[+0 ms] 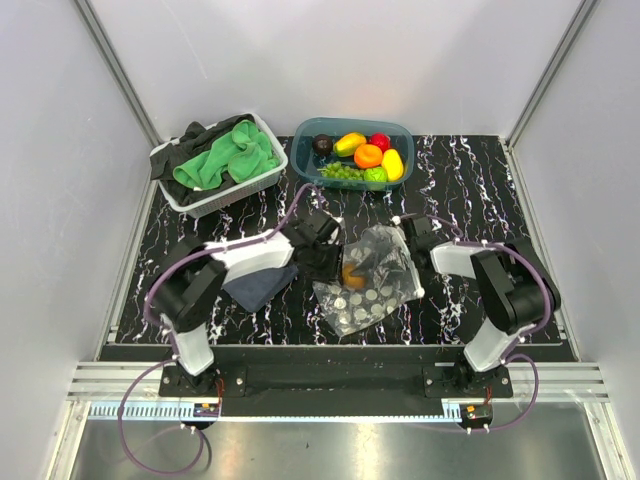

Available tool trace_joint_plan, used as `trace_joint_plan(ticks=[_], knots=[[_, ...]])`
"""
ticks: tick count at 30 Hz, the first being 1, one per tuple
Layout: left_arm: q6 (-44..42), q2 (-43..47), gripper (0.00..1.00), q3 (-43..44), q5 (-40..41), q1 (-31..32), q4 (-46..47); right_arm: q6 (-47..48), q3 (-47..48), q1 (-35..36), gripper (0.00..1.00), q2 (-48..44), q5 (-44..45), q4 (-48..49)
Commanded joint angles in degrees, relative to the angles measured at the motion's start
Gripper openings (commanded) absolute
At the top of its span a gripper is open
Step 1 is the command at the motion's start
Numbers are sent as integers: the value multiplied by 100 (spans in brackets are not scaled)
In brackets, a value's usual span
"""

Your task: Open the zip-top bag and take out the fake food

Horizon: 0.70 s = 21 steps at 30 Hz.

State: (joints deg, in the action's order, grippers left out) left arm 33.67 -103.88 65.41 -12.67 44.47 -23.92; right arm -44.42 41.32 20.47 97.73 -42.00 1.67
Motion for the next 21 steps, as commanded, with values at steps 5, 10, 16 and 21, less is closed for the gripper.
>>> trace_joint_plan(ticks=[5, 10, 16, 21], knots=[[105, 2142, 66, -47, 27, 193, 440, 241, 280, 27, 6, -887, 385, -633], [114, 2109, 84, 726, 106, 483, 775, 84, 201, 27, 6, -1098, 456, -642], [-150, 1028, 81, 1966, 360, 694, 397, -57, 192, 45, 6, -1362, 482, -686], [-256, 413, 81, 2529, 510, 748, 187, -119, 236, 54, 6, -1485, 438, -765]])
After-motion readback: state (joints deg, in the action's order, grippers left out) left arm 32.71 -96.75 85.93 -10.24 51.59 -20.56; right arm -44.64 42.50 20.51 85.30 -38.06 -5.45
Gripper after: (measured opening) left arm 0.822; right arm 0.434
